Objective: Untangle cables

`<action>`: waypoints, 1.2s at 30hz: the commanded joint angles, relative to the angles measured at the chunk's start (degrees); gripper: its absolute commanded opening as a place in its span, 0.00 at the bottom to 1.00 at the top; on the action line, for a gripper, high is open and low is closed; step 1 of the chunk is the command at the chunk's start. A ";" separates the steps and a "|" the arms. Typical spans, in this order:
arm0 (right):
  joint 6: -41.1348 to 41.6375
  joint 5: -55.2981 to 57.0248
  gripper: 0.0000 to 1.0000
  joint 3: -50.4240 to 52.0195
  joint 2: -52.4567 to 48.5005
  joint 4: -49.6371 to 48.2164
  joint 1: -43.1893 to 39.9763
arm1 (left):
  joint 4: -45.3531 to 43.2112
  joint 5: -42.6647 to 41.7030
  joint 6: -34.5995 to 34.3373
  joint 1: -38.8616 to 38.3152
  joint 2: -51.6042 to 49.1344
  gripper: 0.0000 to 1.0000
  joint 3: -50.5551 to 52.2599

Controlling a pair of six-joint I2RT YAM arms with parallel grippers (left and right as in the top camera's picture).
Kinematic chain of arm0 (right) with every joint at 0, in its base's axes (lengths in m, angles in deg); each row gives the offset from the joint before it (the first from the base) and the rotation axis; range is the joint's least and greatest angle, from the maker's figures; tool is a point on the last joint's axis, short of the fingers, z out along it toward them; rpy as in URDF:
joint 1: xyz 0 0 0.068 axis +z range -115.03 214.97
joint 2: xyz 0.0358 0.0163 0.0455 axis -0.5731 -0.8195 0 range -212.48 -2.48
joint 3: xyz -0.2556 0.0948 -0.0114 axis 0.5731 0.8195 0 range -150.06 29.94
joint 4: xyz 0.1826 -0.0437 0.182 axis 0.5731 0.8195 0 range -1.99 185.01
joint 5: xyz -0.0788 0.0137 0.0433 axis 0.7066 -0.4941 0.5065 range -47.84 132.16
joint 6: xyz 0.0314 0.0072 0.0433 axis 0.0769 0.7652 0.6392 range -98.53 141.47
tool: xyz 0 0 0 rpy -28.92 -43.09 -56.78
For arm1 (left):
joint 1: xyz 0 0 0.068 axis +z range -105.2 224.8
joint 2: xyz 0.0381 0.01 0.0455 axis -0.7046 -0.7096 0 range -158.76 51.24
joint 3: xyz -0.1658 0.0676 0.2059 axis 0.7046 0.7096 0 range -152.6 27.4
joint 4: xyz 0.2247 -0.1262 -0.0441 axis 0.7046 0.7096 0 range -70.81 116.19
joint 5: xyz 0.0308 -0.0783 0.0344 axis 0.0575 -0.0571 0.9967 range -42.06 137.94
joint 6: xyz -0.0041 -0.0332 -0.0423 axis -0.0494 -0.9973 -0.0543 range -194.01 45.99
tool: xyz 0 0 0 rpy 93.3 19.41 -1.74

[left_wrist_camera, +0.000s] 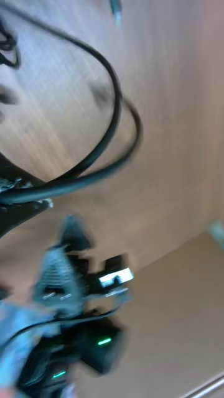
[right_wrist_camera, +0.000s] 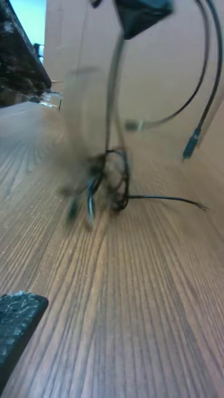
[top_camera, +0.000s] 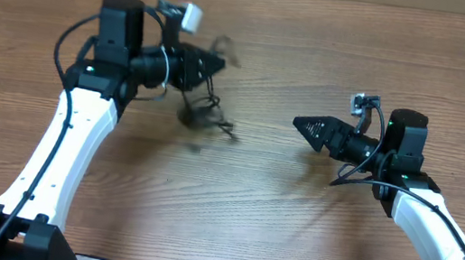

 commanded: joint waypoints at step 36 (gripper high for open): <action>-1.68 24.68 1.00 -0.76 0.66 18.34 12.90 | 29.35 28.68 -16.26 -2.01 -5.03 0.98 -6.01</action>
